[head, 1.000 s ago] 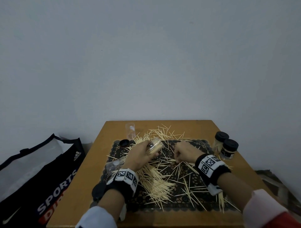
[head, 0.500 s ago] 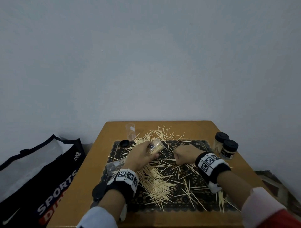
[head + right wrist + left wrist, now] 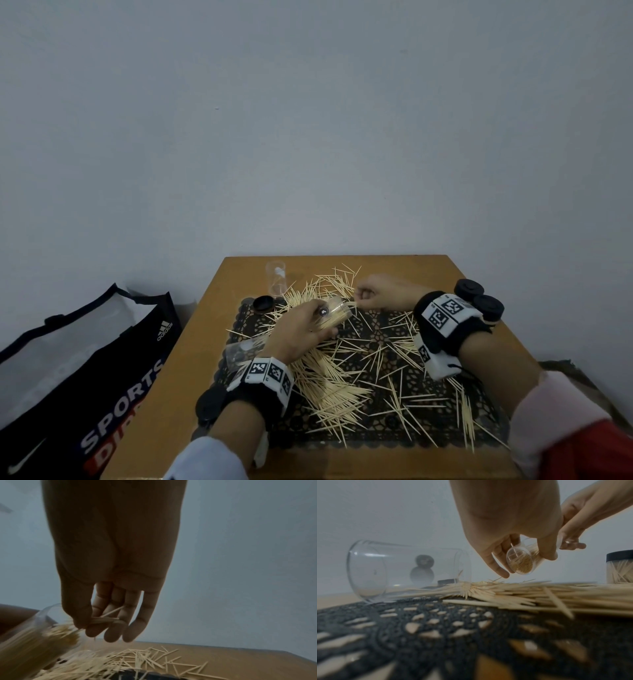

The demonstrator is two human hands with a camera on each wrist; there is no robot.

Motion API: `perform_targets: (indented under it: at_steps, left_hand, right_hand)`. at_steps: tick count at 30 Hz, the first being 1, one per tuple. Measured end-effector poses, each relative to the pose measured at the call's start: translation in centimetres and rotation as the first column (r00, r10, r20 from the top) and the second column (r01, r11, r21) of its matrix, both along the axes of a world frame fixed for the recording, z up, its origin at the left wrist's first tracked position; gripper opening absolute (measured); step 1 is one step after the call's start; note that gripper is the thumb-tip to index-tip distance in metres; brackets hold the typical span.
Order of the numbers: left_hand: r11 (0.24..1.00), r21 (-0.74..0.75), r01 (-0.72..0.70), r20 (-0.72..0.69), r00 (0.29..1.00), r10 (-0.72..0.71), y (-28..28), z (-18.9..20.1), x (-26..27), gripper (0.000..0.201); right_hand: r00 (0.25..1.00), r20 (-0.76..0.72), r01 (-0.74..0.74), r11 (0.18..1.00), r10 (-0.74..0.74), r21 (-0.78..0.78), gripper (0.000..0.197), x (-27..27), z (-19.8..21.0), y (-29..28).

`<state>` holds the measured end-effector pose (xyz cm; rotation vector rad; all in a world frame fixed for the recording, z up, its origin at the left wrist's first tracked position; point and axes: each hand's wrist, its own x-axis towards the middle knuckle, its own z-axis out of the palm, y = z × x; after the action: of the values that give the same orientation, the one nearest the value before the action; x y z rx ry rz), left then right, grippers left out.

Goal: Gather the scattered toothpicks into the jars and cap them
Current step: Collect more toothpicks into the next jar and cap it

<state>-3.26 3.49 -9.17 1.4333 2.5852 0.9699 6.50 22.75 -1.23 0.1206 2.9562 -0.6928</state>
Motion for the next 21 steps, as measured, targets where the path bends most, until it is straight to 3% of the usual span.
perform_targets:
  at_steps: [4,7,12,15,21]
  left_hand:
    - [1.000,0.015,0.021,0.037,0.999,-0.021,0.1,-0.1,-0.1,0.064]
    - [0.998,0.052,0.020,0.060,0.998,-0.023,0.2,-0.1,0.0,0.063]
    - [0.995,0.102,0.011,0.070,0.997,-0.018,0.1,-0.2,-0.1,0.058]
    - [0.993,0.117,0.020,0.066,0.997,-0.028,0.1,-0.1,0.0,0.059]
    - [0.992,0.127,0.022,0.081,0.996,-0.033,0.1,0.1,0.3,0.059]
  right_hand:
    - [0.997,-0.054,-0.052,0.999,0.051,-0.014,0.004,-0.9,0.2,-1.2]
    - [0.992,-0.124,-0.003,0.998,-0.003,-0.056,0.009,-1.3,0.6,-1.9]
    - [0.953,-0.209,0.146,0.937,-0.220,-0.317,0.012,-1.4,0.9,-2.1]
    - [0.940,-0.210,0.143,0.869,-0.269,-0.474,0.014,-1.2,1.2,-2.2]
    - [0.931,-0.274,0.094,0.885,-0.240,-0.456,0.014,-0.6,0.8,-2.3]
